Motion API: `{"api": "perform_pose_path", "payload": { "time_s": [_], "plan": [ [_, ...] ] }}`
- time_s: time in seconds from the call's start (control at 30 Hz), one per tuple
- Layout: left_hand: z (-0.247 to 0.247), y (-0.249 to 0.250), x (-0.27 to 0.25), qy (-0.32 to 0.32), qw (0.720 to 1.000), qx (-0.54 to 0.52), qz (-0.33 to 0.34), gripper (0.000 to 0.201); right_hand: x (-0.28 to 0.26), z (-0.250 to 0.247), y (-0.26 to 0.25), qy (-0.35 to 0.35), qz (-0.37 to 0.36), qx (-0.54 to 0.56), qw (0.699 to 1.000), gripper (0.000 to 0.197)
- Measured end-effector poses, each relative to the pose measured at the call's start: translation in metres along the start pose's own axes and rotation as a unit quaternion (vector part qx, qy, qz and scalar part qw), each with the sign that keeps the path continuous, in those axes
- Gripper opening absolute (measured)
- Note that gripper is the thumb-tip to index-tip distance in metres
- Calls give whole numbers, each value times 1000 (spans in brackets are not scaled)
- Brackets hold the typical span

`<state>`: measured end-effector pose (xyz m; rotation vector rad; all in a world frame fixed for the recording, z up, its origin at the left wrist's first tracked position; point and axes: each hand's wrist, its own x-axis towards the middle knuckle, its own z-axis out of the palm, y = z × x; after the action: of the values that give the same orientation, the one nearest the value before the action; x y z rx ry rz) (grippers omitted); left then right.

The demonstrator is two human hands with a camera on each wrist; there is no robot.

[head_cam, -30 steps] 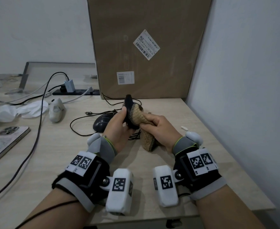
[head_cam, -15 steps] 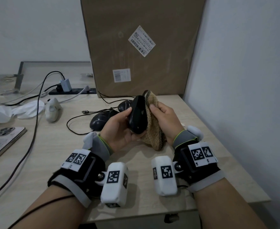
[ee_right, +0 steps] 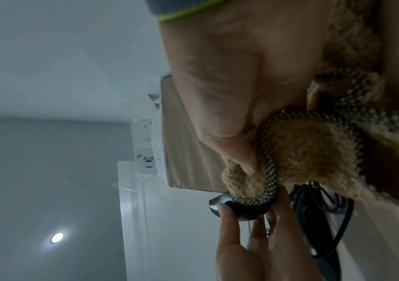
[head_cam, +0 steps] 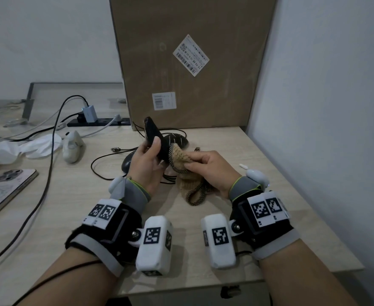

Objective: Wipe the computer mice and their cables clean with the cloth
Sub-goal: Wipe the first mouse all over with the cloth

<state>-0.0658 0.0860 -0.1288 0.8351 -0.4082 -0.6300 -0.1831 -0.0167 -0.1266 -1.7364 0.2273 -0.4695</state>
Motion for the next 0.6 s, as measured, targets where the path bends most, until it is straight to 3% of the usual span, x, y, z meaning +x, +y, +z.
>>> {"api": "perform_pose_path", "payload": {
  "time_s": [0.1,0.23,0.33,0.43,0.6],
  "plan": [
    [-2,-1,0,10,999,48,15,17,1,-2,0,59,11,10,998,27],
    [-3,-4,-1,6,994,105,-7,36,5,-4,-2,125,-5,86,988,22],
    [-2,-10,-1,-17,985,168,-21,57,5,-3,-2,88,0,139,986,22],
    [-2,-13,-3,-34,965,262,8,77,4,-3,-2,59,13,174,983,24],
    [2,-13,-9,-62,935,344,51,65,6,-10,-5,84,-9,222,971,22]
  ]
}}
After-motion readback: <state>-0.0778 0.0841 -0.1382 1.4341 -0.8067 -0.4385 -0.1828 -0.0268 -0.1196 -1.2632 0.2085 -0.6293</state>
